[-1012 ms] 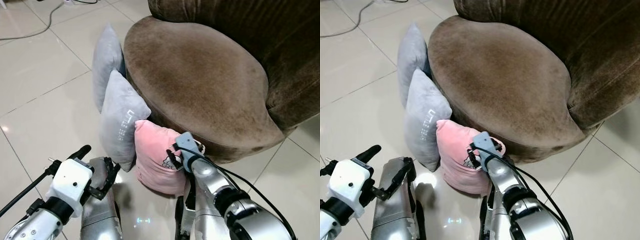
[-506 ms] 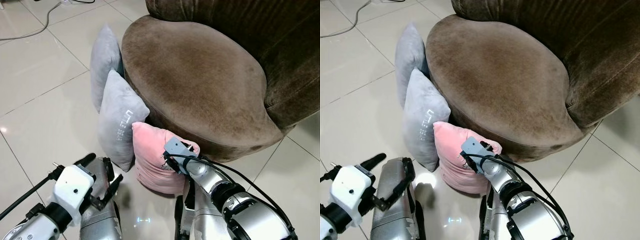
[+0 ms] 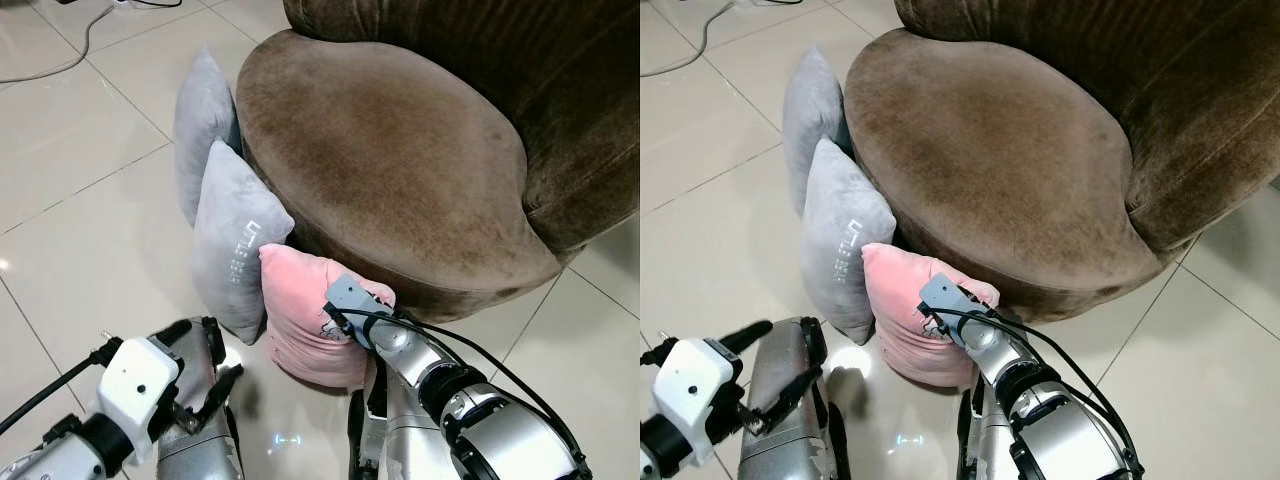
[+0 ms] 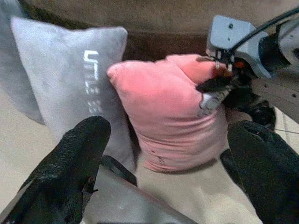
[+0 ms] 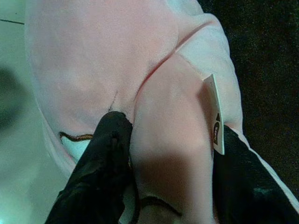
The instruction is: Move the pillow to the sofa from floor
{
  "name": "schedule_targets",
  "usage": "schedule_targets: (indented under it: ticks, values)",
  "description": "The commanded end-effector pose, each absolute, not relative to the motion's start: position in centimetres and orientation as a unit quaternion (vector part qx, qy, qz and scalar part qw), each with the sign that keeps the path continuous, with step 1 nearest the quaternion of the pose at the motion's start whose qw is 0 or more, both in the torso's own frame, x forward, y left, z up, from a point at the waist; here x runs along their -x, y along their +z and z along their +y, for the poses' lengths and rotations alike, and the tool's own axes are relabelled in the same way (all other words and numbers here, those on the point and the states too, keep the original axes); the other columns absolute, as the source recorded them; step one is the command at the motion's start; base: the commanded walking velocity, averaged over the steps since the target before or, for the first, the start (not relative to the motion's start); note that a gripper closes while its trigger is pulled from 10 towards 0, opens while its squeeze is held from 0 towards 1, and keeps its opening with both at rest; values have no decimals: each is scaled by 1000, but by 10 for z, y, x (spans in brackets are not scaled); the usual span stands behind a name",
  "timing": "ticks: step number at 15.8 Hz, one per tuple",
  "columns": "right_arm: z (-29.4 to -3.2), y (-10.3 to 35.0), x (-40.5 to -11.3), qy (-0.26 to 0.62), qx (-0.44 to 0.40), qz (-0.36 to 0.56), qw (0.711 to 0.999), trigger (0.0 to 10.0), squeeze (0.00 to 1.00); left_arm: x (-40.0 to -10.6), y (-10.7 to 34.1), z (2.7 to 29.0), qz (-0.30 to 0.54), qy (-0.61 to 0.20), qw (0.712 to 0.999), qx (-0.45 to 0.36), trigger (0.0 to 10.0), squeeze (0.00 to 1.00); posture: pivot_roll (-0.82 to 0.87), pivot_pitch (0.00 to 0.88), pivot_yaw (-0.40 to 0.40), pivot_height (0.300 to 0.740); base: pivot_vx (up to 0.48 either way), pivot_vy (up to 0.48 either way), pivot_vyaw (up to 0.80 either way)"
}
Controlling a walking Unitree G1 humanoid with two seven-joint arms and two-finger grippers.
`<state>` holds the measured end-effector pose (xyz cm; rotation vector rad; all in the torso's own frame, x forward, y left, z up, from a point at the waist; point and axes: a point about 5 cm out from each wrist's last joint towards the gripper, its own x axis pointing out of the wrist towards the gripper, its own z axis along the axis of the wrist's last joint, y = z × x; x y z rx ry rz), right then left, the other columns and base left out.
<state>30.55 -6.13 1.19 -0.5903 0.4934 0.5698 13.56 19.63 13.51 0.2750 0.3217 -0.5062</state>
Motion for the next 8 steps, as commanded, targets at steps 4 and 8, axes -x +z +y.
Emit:
schedule_targets:
  ticks: [4, 8]
  values:
    - [-65, 2, -298, 280, 272, 265, 882, 0, 0, -126, 132, 196, 196, -256, 943, -84, 10000, 0, 131, 255, -113, 485, 0, 0, 0]
    - [-64, 2, -298, 281, 269, 265, 882, 0, 0, -121, 125, 205, 247, -238, 936, -81, 10000, 0, 130, 253, -114, 485, 0, 0, 0]
